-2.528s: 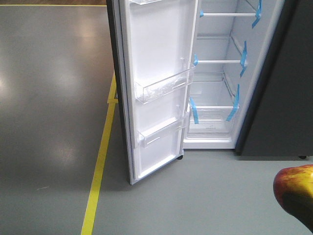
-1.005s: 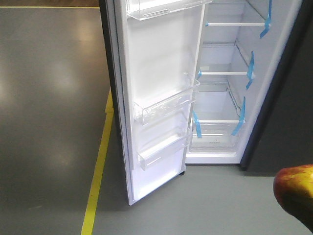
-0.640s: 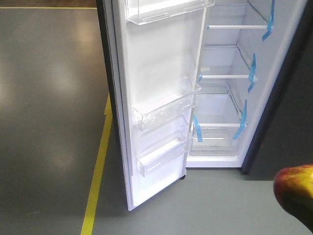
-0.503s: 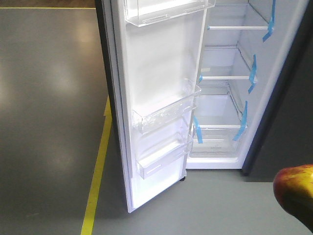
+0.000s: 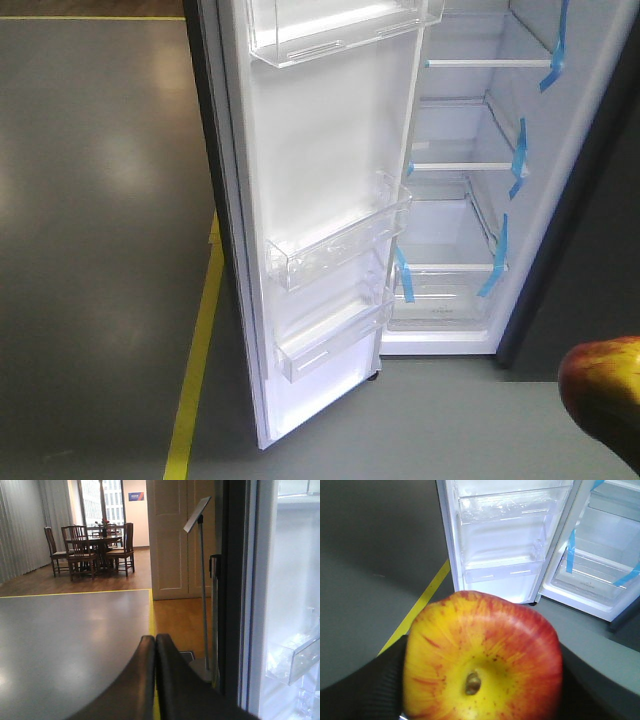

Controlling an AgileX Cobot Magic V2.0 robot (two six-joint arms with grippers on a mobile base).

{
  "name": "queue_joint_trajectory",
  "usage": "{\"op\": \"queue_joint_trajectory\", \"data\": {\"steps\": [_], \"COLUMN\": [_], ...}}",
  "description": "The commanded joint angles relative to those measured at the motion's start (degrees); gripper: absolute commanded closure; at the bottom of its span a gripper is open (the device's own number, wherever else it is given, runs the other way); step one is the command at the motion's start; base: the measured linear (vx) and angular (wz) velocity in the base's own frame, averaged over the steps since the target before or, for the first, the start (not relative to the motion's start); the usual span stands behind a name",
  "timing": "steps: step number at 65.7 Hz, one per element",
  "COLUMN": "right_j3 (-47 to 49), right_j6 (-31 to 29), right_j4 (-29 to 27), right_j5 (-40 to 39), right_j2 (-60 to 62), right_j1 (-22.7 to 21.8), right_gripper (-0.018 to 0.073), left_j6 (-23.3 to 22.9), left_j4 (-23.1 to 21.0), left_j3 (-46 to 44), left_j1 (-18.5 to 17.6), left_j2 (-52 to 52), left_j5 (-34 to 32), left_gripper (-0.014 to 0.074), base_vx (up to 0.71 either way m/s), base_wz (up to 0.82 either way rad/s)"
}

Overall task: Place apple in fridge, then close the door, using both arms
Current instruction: 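Approach the fridge door bins, keeping the apple in the right gripper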

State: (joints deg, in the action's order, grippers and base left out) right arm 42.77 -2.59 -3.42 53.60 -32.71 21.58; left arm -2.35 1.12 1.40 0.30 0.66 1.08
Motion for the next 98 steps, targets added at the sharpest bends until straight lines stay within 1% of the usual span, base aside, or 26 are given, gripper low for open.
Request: {"op": "queue_joint_trajectory", "data": {"steps": [1, 98], "right_j3": [1.5, 1.5], "right_j6": [-0.4, -0.4], "right_j4": [0.1, 0.1], "right_j5": [-4.0, -4.1], "right_j2": [-0.2, -0.2], "right_j1": [0.1, 0.1], "right_gripper": [0.0426, 0.0426], "left_j6": [-0.5, -0.5], "left_j4": [0.0, 0.0], "left_j3": [1.6, 1.6], "left_j1": [-0.3, -0.3], "left_j2": [0.9, 0.9], "left_j5": [-4.0, -4.0], "left_gripper": [0.0602, 0.0602], "base_vx": [0.07, 0.06], "base_wz": [-0.01, -0.01]}}
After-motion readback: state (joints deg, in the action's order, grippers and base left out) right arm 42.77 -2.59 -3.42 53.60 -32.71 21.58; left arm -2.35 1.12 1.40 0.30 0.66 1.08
